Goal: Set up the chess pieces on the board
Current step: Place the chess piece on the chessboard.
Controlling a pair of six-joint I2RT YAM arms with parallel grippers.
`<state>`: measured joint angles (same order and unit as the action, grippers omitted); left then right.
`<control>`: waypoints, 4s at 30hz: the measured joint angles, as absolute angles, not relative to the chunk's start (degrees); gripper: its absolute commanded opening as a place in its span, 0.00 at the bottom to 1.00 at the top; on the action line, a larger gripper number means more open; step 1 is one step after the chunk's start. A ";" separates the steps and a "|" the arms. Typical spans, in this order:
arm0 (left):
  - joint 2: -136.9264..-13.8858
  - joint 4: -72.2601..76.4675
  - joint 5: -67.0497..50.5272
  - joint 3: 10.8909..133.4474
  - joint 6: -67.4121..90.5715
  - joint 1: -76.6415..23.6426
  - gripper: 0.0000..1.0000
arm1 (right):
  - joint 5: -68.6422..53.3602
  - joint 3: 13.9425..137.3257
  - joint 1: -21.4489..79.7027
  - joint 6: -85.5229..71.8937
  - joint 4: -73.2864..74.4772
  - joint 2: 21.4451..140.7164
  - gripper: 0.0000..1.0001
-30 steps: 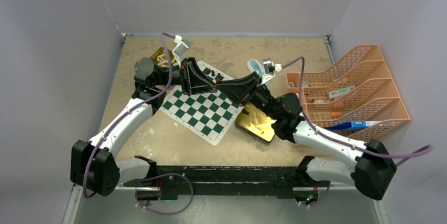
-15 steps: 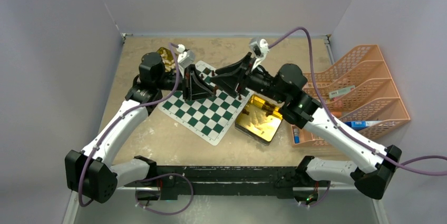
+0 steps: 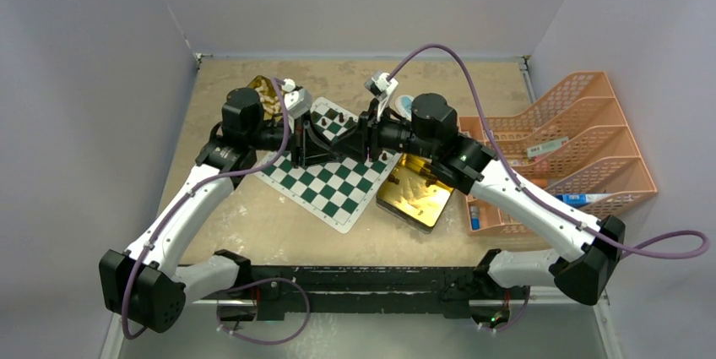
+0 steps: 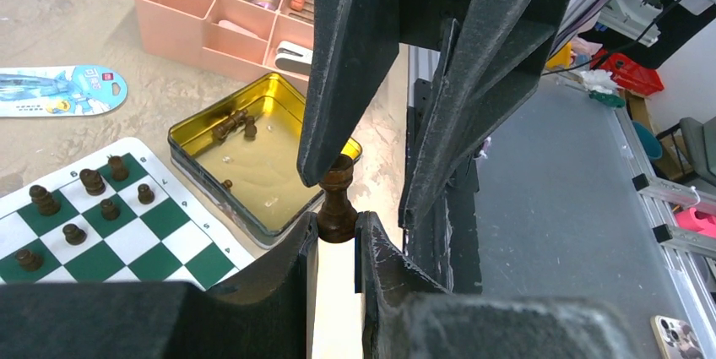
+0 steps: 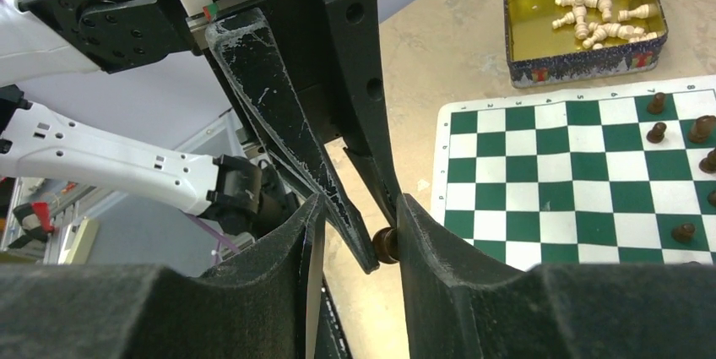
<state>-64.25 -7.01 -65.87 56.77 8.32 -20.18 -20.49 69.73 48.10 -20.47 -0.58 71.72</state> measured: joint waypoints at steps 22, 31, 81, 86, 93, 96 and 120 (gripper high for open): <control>-64.82 -8.91 -64.62 56.77 6.15 -20.29 0.00 | -25.91 62.63 43.16 -26.33 -3.62 70.78 0.25; -64.84 -9.45 -64.64 56.77 5.91 -20.29 0.00 | -27.99 61.36 42.94 -26.85 -6.07 70.78 0.35; -46.17 -20.08 -37.12 50.30 6.42 -20.38 1.00 | 1.89 72.93 43.07 -13.85 -21.02 94.24 0.05; -39.29 -19.99 -28.91 48.01 6.35 -20.38 1.00 | 5.50 81.03 43.05 -10.76 -21.54 106.54 0.06; -33.98 -20.97 -18.65 46.92 6.09 -20.38 1.00 | 9.56 91.61 43.07 -7.14 -21.26 120.18 0.07; -32.45 -21.15 -15.84 46.63 5.69 -20.38 1.00 | 10.37 96.09 43.07 -5.96 -20.64 125.29 0.07; -30.30 -22.17 -10.20 46.24 5.08 -20.38 1.00 | 14.92 113.32 43.05 -1.43 -16.93 143.50 0.08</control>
<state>-30.30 -22.17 -10.20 46.24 5.08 -20.38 14.92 113.32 43.05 -1.43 -16.93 143.50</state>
